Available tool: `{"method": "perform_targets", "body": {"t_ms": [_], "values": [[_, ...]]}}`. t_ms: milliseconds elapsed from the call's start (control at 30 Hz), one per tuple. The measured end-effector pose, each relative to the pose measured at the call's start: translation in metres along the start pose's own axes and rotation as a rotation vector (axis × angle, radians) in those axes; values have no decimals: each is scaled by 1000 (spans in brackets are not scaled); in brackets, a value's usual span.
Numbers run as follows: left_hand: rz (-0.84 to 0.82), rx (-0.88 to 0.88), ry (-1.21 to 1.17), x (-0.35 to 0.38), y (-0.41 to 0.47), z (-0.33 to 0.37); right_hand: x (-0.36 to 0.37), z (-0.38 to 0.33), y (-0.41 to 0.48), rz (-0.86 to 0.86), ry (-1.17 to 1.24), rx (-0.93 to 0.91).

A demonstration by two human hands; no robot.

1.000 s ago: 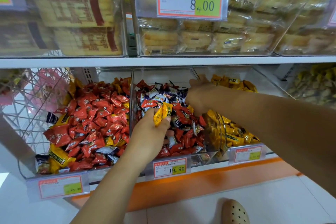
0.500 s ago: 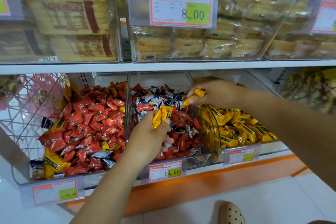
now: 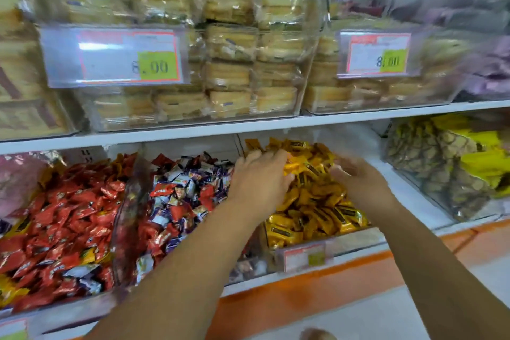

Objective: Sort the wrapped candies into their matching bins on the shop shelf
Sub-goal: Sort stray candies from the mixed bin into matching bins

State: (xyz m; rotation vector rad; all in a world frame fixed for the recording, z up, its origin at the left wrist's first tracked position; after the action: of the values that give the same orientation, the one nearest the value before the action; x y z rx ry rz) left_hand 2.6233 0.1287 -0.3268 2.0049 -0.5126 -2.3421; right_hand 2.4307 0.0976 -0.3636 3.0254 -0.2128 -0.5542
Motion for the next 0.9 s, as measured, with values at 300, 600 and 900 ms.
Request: {"method": "perform_targets", "body": {"t_ms": [300, 600, 900], "values": [[5, -50, -173, -8, -42, -34, -3, -1, -23, -63, -167, -179], [137, -332, -159, -24, -136, -162, 106, -86, -79, -336, -167, -470], [59, -283, -318, -11, -170, -192, 252, -42, -99, -737, -863, -339]]}}
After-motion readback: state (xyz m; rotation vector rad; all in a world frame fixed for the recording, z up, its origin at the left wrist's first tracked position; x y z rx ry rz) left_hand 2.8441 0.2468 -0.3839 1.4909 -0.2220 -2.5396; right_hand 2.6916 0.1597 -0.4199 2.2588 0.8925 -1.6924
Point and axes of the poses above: each hand's wrist, its own y-axis towards the middle knuckle, its own x-axis out of the palm, z = x × y, the point moved 6 cm from there along y, towards the middle knuckle, and after that the axes turned 5 degrees about y, right-handed, at the moved point
